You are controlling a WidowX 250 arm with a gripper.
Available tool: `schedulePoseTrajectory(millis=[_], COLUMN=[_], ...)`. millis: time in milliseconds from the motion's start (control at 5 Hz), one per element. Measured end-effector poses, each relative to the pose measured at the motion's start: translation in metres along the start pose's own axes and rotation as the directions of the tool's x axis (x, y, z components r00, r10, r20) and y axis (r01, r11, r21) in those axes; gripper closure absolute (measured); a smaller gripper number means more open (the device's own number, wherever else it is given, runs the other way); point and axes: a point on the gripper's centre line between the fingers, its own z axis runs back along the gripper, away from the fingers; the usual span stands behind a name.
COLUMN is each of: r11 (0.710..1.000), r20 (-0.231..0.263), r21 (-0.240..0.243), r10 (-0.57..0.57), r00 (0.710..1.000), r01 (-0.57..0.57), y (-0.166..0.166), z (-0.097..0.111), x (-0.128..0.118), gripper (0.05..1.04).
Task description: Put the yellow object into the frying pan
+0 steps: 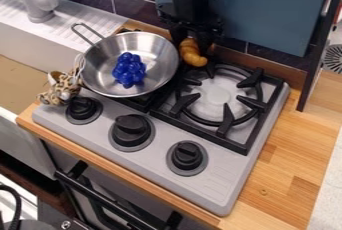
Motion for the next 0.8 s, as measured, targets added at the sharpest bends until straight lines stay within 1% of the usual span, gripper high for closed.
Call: schedulePoseTrajectory(millis=[400, 600, 800], r11=[0.997, 0.994, 0.994], r20=[-0.024, -0.033, -0.063], r21=[-0.015, -0.035, -0.048], r10=[0.080, 0.100, 0.097], r00=[0.997, 0.994, 0.993], r01=[-0.080, -0.101, -0.101], y=[-0.005, -0.011, -0.020], z=[0.003, 0.013, 0.020], x=[-0.002, -0.002, -0.006], gripper=[0.450, 0.449, 0.449])
